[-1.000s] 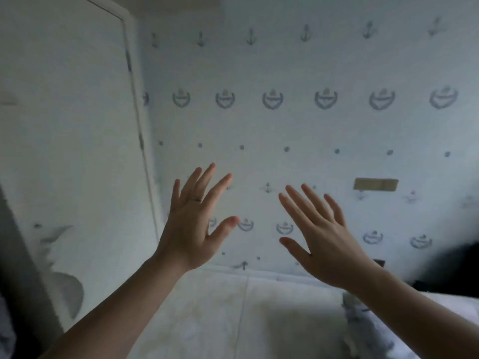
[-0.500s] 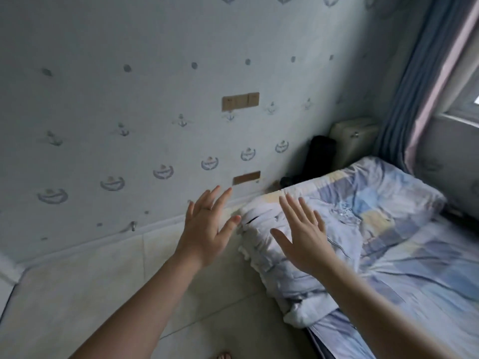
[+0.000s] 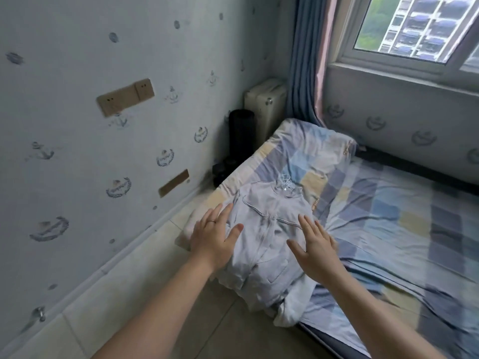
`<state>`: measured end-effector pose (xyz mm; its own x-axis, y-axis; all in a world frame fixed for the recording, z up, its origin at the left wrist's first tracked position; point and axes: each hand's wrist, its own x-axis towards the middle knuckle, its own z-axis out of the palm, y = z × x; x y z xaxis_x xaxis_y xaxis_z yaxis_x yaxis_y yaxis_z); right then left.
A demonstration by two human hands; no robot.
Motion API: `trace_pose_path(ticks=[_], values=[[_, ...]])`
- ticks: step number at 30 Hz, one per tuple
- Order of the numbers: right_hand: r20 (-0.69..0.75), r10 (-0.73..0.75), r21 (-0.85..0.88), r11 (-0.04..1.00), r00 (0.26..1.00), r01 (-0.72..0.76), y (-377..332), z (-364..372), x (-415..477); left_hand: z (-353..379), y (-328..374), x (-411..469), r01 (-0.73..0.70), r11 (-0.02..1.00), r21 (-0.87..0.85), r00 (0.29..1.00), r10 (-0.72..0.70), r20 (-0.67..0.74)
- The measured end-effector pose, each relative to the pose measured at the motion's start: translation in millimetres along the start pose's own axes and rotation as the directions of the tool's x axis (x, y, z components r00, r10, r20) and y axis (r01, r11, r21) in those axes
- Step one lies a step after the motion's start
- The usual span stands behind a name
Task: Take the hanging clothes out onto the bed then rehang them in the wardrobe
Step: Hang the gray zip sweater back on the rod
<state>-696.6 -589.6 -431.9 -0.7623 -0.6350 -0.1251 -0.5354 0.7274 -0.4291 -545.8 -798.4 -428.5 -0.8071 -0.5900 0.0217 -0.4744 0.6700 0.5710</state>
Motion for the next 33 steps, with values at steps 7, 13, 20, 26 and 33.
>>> trace_pose_path(ticks=[7,13,20,26,33], values=[[-0.015,0.174,-0.005,0.985,0.985,-0.174,34.4,1.3,68.6,31.8,7.0,107.4,-0.071,0.997,0.002,0.990,0.070,0.120],[0.014,0.238,0.000,0.971,0.971,-0.238,69.0,-8.5,154.3,66.9,17.5,198.6,-0.048,0.998,0.030,0.970,0.039,0.239],[0.114,0.288,-0.041,0.957,0.951,-0.286,116.3,-4.8,247.8,119.9,23.9,301.8,0.024,0.997,0.069,0.930,-0.048,0.364],[0.175,0.348,-0.065,0.938,0.921,-0.341,154.5,29.1,323.5,188.1,6.2,400.6,0.017,0.992,0.127,0.885,-0.074,0.460],[0.251,0.406,-0.136,0.914,0.879,-0.383,209.6,128.7,408.6,318.8,-68.6,508.3,0.064,0.985,0.162,0.808,-0.146,0.571]])
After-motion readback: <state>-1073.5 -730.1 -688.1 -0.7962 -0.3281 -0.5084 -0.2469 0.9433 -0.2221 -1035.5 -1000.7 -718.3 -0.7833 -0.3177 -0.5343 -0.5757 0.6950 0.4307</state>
